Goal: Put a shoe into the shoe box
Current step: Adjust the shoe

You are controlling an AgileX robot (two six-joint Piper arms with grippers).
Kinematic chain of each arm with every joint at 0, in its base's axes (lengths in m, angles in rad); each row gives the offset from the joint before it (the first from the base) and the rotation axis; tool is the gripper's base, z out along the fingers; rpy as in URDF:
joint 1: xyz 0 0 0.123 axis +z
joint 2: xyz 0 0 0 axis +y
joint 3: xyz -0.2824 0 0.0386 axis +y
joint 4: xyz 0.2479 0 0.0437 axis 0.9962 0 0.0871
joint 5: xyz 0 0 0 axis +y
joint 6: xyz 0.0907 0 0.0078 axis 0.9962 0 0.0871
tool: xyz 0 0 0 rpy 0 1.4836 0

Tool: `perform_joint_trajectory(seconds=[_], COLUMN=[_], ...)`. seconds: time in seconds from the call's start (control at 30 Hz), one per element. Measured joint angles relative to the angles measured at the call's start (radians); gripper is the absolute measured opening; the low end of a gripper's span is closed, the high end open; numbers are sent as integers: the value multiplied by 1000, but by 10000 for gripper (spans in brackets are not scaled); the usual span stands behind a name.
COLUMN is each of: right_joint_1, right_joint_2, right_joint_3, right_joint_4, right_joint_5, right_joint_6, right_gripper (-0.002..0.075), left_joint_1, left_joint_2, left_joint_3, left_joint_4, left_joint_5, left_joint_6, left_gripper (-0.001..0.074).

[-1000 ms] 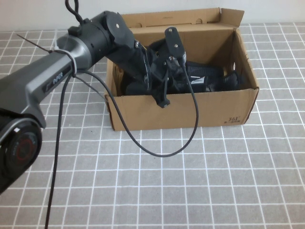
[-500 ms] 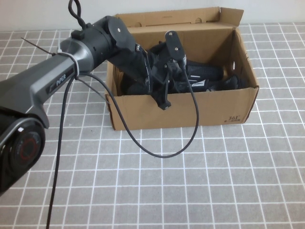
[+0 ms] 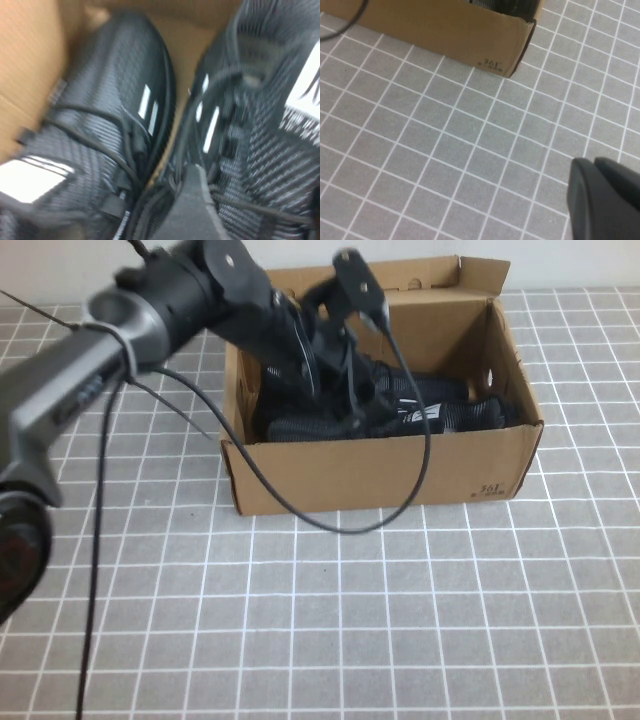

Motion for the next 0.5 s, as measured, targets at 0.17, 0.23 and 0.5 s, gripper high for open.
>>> perform_joint_trajectory(seconds=[0.17,0.23,0.5], right_joint_1=[0,0,0], right_joint_2=[0,0,0], right_joint_3=[0,0,0], right_joint_4=[2,3,29], right_joint_5=[0,0,0], right_joint_6=[0,0,-38], right_gripper=[-16,-16,-16], left_joint_1=[0,0,0], left_joint_2=[-97,-139,-306], left_joint_3=[0,0,0], left_joint_4=[5,7,10], left_joint_5=[-6,-6,14], left_joint_6=[-28,-51,-221], left_gripper=[517,518,365])
